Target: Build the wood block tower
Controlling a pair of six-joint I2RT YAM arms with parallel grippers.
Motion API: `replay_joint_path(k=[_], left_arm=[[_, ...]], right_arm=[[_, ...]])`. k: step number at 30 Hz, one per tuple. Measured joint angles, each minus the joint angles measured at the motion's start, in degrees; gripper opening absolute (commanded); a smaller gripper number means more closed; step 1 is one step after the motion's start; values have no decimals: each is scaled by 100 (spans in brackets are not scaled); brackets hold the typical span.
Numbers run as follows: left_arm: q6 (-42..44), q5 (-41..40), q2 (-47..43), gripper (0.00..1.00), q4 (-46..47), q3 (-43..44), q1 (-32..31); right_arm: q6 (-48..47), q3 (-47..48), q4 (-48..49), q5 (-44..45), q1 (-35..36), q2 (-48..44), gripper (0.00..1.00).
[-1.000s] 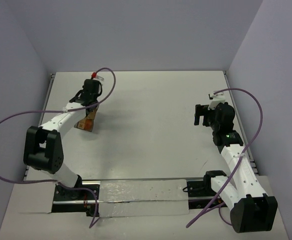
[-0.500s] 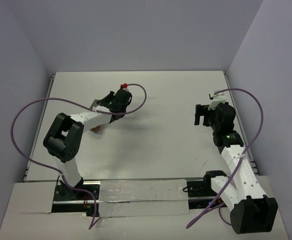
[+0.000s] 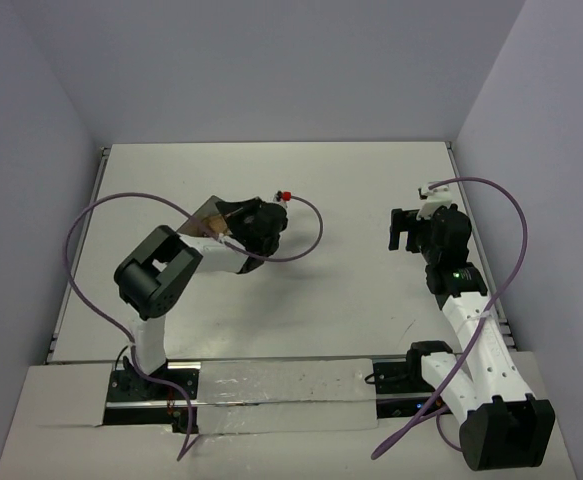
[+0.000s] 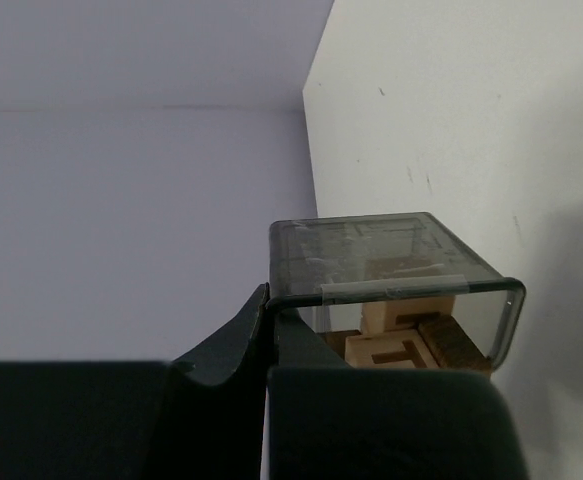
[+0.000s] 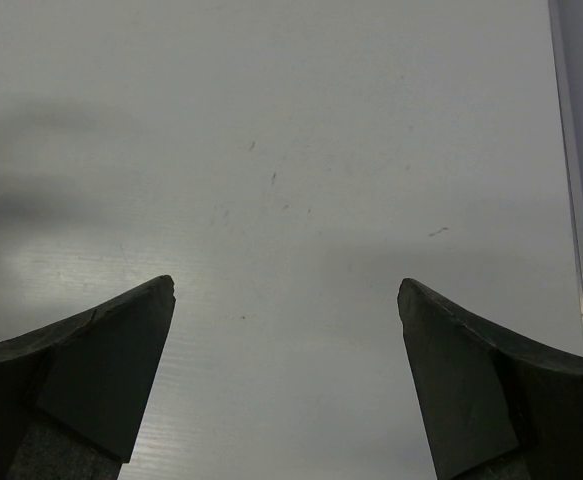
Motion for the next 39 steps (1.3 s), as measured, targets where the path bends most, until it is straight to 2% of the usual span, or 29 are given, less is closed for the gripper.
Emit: replay_joint_path(k=[3, 6, 8, 13, 21, 39], left_arm=[[1128, -120, 363, 0, 1280, -202, -244], [2587, -147, 889, 0, 2858, -373, -446], [3543, -131, 1268, 0, 3596, -383, -513], [4835, -163, 1841, 0, 4292, -379, -516], [5436, -133, 1933, 0, 4749, -54, -512], [5584, -110, 1791, 0, 4865, 25, -712]], right_arm=[[-2, 0, 0, 2, 0, -18, 100], [-17, 0, 2, 4, 0, -37, 100], [-25, 0, 1, 7, 0, -59, 100], [-42, 0, 2, 9, 0, -105, 100], [-40, 0, 2, 20, 0, -114, 100], [-40, 0, 2, 21, 0, -114, 100]])
